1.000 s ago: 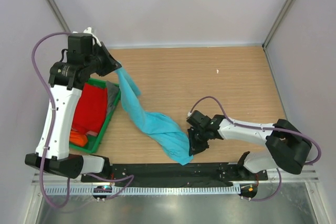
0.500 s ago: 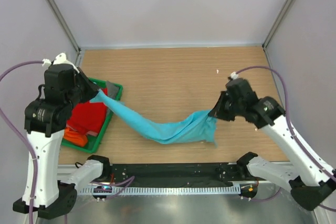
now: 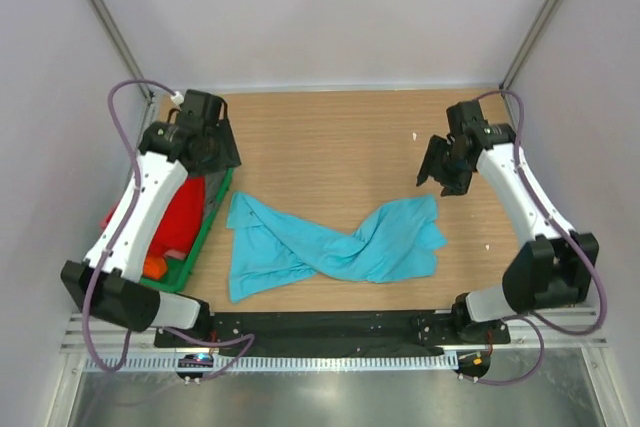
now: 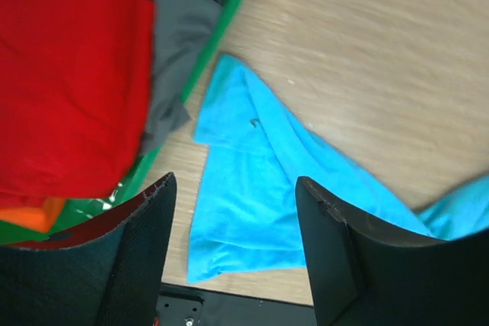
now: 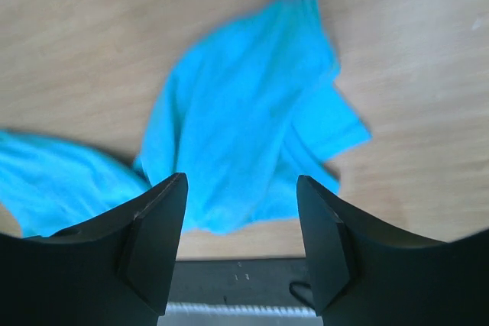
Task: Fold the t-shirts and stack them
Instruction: Move the tshirt to the center of the board, then flatten the tshirt out
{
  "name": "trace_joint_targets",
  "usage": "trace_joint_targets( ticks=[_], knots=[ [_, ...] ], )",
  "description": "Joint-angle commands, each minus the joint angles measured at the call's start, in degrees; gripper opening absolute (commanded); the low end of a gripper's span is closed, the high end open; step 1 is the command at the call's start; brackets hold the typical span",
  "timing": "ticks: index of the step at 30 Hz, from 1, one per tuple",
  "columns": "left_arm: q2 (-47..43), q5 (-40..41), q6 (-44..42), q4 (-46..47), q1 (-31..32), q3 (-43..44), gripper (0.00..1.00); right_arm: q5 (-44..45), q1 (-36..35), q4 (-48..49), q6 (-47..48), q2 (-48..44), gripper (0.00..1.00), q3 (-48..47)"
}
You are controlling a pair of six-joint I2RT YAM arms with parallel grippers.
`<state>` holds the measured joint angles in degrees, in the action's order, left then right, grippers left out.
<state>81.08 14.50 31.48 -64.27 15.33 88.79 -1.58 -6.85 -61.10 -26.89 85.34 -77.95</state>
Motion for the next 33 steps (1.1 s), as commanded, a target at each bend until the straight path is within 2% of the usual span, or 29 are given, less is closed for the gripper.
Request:
trace_joint_targets(
  ticks=[1, 3, 5, 6, 9, 11, 14, 17, 21, 24, 27, 30, 31, 33],
  knots=[
    [-8.5, -3.0, -1.7, 1.9, 6.6, -6.9, 0.64, -5.6, -3.7, -1.8, -1.0, -9.6, 0.65, 12.6],
    [-11.9, -6.6, 0.9, 4.0, 12.3, -15.8, 0.58, -6.8, -4.7, 0.8, -5.3, -15.7, 0.56, 22.8],
    [-14.6, -9.6, 3.8, 7.6, 16.7, -24.4, 0.53, -6.5, -4.7, 3.2, -9.1, -20.0, 0.45, 27.9],
    [-15.3, -13.8, 4.8, 9.4, 17.8, -26.9, 0.53, -6.2, -4.7, 3.9, -9.8, -20.8, 0.42, 31.4],
    [-15.3, -18.6, 8.1, 15.7, 22.0, -33.8, 0.56, -5.6, -4.7, 4.2, -11.2, -21.0, 0.41, 35.6],
    [-13.5, -17.8, 9.1, 17.2, 25.3, -34.7, 0.57, -5.2, -4.7, 4.8, -11.4, -21.4, 0.42, 37.3],
    [-8.6, -16.6, 9.0, 19.0, 27.1, -34.2, 0.59, -5.8, -4.6, 6.9, -13.4, -22.6, 0.46, 40.3],
    [-5.6, -14.9, 8.2, 20.2, 27.1, -33.6, 0.58, -7.1, -4.7, 9.9, -16.0, -23.2, 0.48, 43.2],
    [-5.5, -5.5, 7.5, 15.1, 27.0, -30.1, 0.56, -4.5, -4.7, 12.2, -16.5, -21.5, 0.47, 44.7],
    [-7.7, -1.0, 6.8, 11.6, 24.8, -29.5, 0.6, -4.5, -4.7, 14.3, -17.1, -20.2, 0.46, 45.5],
    [-9.6, -3.0, 4.4, 12.1, 19.7, -31.9, 0.58, -3.4, -4.5, 15.3, -17.3, -19.9, 0.45, 46.1],
    [-10.3, -5.0, 1.9, 15.1, 14.6, -34.7, 0.49, -0.8, -3.8, 16.5, -17.0, -19.3, 0.41, 46.6],
    [-10.2, -5.2, 1.6, 15.2, 13.7, -35.0, 0.49, -0.4, -3.6, 16.8, -16.7, -18.9, 0.4, 46.6],
    [-9.5, -6.1, 0.6, 15.3, 12.2, -34.8, 0.48, 0.2, -3.1, 17.0, -16.2, -17.5, 0.3, 46.3]
  ],
)
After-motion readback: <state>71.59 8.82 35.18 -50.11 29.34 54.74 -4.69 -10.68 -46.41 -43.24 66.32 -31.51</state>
